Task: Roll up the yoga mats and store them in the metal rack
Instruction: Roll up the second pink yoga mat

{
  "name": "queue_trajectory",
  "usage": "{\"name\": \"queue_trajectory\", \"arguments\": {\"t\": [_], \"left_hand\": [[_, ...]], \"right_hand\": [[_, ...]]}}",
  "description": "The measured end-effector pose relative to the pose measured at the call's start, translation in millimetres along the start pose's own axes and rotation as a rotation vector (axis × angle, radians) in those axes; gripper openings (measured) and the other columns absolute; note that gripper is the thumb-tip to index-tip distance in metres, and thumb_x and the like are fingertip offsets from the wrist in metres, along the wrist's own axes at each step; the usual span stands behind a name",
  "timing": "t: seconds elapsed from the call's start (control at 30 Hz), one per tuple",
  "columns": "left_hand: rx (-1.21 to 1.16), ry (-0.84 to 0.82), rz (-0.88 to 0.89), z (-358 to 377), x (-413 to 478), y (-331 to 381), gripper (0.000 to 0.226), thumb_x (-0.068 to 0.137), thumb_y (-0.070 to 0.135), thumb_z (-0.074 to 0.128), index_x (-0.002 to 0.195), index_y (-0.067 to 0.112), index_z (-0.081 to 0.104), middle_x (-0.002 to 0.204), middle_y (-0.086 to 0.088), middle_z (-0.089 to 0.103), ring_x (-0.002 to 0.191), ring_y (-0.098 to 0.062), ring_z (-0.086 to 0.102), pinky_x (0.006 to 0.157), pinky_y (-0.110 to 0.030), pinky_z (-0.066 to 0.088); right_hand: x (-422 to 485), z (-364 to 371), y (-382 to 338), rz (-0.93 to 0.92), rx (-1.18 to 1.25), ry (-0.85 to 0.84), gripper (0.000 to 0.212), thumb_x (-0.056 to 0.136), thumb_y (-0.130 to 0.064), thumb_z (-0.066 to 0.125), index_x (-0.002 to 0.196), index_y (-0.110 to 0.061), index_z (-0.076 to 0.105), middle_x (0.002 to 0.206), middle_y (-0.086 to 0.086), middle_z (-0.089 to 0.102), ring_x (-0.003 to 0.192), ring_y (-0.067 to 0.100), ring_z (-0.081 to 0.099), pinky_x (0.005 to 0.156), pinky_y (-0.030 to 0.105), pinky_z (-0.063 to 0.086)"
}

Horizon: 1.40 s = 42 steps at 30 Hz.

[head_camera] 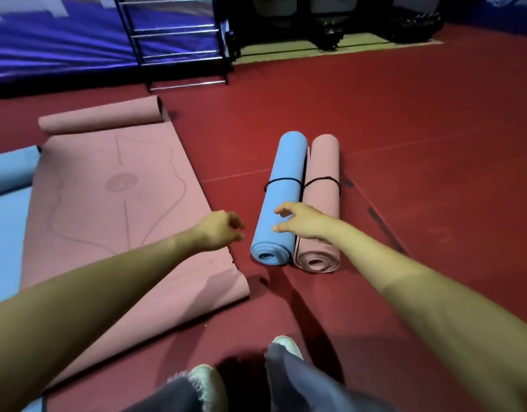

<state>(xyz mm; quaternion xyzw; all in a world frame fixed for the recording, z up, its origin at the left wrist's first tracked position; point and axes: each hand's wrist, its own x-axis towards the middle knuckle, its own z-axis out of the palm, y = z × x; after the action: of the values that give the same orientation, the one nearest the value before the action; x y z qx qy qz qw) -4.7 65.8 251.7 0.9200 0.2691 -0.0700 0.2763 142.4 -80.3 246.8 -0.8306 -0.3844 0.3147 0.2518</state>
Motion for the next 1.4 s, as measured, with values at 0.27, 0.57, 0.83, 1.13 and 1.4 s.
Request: {"name": "queue_trajectory", "arguments": {"t": [0.27, 0.57, 0.83, 1.13, 1.4], "left_hand": [[0.005, -0.03, -0.014, 33, 7, -58, 0.028, 0.09, 0.021, 0.064, 0.116, 0.013, 0.065, 0.12, -0.006, 0.064, 0.108, -0.019, 0.059, 0.082, -0.02, 0.039], [0.236, -0.129, 0.007, 94, -8, -189, 0.033, 0.091, 0.029, 0.058, 0.121, 0.017, 0.061, 0.125, -0.006, 0.056, 0.119, -0.027, 0.049, 0.1, -0.034, 0.039], [0.379, 0.101, 0.084, 128, -66, -269, 0.05, 0.087, 0.042, 0.038, 0.112, 0.011, 0.069, 0.102, -0.015, 0.065, 0.09, -0.034, 0.065, 0.072, -0.04, 0.055], [0.196, 0.396, -0.054, 179, -94, -310, 0.045, 0.093, 0.037, 0.046, 0.121, 0.005, 0.061, 0.11, -0.011, 0.06, 0.095, -0.032, 0.054, 0.086, -0.038, 0.041], [-0.036, 0.475, -0.101, 197, -52, -274, 0.055, 0.086, 0.038, 0.053, 0.128, 0.003, 0.055, 0.123, -0.016, 0.056, 0.109, -0.034, 0.047, 0.1, -0.04, 0.032]], "right_hand": [[44, 70, 13, -0.035, 0.041, -0.066, 0.045, 0.082, -0.021, 0.072, 0.125, -0.016, 0.056, 0.126, 0.003, 0.057, 0.109, 0.016, 0.054, 0.088, 0.018, 0.036], [95, 211, 24, -0.273, -0.16, -0.144, 0.048, 0.086, -0.022, 0.065, 0.13, -0.012, 0.052, 0.136, 0.007, 0.048, 0.128, 0.025, 0.038, 0.104, 0.021, 0.022], [92, 278, 39, -0.482, -0.52, -0.17, 0.069, 0.086, -0.039, 0.062, 0.146, -0.028, 0.03, 0.152, -0.009, 0.025, 0.142, 0.016, 0.014, 0.116, 0.045, 0.004], [106, 296, 55, -0.578, -0.625, 0.132, 0.058, 0.06, -0.023, 0.085, 0.115, -0.019, 0.067, 0.11, -0.002, 0.069, 0.099, 0.022, 0.065, 0.087, 0.044, 0.047], [120, 248, 69, -0.559, -0.599, 0.355, 0.043, 0.074, -0.023, 0.065, 0.117, -0.02, 0.064, 0.113, 0.001, 0.067, 0.105, 0.026, 0.058, 0.101, 0.044, 0.032]]}}
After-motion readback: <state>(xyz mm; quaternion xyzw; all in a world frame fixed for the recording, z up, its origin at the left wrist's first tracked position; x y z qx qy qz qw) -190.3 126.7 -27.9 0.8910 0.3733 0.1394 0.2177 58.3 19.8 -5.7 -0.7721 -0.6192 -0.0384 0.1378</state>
